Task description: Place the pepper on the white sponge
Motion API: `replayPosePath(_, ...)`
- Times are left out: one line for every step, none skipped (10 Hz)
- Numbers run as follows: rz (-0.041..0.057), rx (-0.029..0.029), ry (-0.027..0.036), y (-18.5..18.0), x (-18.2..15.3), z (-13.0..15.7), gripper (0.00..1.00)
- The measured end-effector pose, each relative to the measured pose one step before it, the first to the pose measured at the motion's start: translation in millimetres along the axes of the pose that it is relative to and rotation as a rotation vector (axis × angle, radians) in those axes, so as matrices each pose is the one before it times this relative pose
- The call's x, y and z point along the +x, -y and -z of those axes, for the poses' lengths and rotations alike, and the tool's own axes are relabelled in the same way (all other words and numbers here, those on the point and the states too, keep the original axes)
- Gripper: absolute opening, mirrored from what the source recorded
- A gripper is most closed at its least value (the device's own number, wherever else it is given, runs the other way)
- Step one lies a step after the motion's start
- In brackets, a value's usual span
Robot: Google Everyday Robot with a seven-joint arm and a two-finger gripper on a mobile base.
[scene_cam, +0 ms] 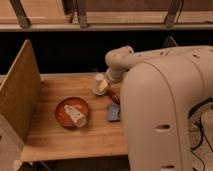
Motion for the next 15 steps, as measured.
replayPosePath(-0.02665,0.00234,0.03095,-2.45,-3.24,-11.50,0.80)
replayPosePath(-0.03150,0.01037,0.03348,-1.07,-4.67,-12.17,0.80)
replayPosePath(-0.02682,0.01825,0.03882,3.04,-4.28,-13.33,0.80)
replayPosePath(-0.02593,0.02157,0.03210,2.35,-2.32,-11.95,0.80)
replayPosePath(-0.02555,0.02143,0.02960,0.21,-2.60,-10.31,0.80)
replayPosePath(-0.01295,0.01754,0.02911,-0.96,-2.39,-9.11,0.80)
replayPosePath(-0.00291,0.00657,0.01054,0.05,-0.59,-3.39,0.80)
replayPosePath(0.00058,-0.00036,0.00063,-0.28,-0.26,0.15,0.80)
replayPosePath(0.00032,-0.00018,0.00044,-0.05,-0.12,0.13,0.80)
replayPosePath(0.00130,-0.00314,-0.00080,-0.71,0.00,0.77,0.80)
replayPosePath(0.00175,-0.00690,-0.00358,-2.79,1.16,0.55,0.80)
replayPosePath(0.00902,-0.02634,-0.00613,-13.11,3.24,-0.95,0.80)
replayPosePath(0.00730,-0.02210,0.00081,-14.18,2.32,-6.50,0.80)
replayPosePath(0.00567,-0.01228,-0.00049,-8.18,2.18,-4.73,0.80)
replayPosePath(0.00868,-0.00955,0.00176,-6.62,2.09,-6.15,0.80)
